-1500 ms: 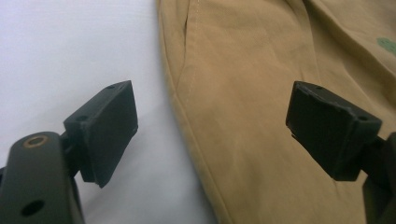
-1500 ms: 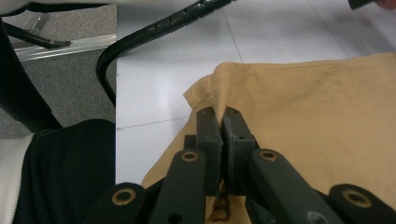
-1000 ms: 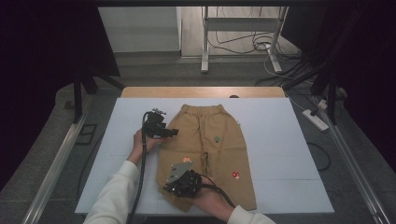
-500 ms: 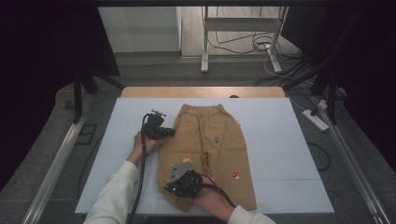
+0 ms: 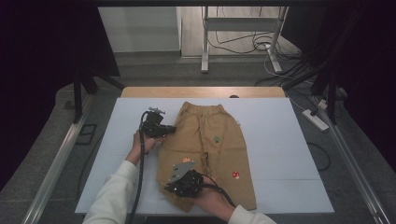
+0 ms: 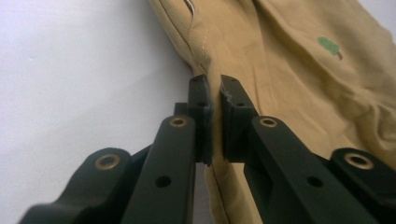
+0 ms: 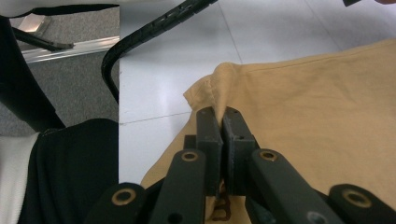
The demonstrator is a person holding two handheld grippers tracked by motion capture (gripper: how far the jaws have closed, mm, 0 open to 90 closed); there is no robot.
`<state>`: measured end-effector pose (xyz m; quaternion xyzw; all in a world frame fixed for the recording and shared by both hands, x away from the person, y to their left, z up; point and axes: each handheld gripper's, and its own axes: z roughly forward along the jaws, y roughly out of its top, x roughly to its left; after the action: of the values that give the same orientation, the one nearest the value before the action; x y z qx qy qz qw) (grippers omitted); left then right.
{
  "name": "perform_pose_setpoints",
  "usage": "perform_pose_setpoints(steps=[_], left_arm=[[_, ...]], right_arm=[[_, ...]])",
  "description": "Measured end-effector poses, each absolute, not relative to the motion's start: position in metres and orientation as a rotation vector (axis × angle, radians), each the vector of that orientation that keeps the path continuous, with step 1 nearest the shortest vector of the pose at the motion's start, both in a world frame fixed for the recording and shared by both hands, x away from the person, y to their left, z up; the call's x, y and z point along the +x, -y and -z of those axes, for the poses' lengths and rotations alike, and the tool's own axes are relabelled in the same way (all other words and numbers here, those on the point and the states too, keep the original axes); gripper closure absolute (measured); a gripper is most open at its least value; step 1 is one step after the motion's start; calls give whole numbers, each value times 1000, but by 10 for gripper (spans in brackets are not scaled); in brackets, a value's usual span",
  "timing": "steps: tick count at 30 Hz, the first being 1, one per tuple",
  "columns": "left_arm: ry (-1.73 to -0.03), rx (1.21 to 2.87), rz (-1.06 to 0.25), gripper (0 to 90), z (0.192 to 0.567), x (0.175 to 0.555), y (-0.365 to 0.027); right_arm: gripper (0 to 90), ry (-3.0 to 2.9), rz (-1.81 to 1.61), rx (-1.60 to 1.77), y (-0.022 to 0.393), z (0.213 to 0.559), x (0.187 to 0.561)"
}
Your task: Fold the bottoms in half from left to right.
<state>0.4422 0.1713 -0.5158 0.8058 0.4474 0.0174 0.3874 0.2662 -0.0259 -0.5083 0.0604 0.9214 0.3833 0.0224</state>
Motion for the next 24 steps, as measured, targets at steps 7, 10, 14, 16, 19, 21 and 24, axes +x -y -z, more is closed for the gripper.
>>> perform_pose_setpoints(steps=[7, 10, 14, 16, 19, 21, 24], left_arm=[[-1129, 2033, -47, 841, 511, 440, -174], [-1127, 2020, -45, 842, 508, 439, -175], [-1111, 1997, -62, 843, 499, 434, -177], [-1097, 1990, -69, 843, 494, 433, -177], [-1092, 1987, -70, 842, 492, 431, -176], [-1094, 1986, -71, 843, 492, 431, -176], [-1102, 1983, -75, 843, 492, 432, -178]], right_arm=[[866, -2849, -1195, 191, 27, 507, 267], [866, -2847, -1201, 190, 28, 506, 267], [866, -2809, -1258, 178, 29, 493, 264], [866, -2802, -1270, 174, 29, 490, 264], [866, -2792, -1291, 179, 32, 485, 264], [866, -2792, -1297, 184, 33, 484, 265], [866, -2799, -1293, 192, 34, 485, 266]])
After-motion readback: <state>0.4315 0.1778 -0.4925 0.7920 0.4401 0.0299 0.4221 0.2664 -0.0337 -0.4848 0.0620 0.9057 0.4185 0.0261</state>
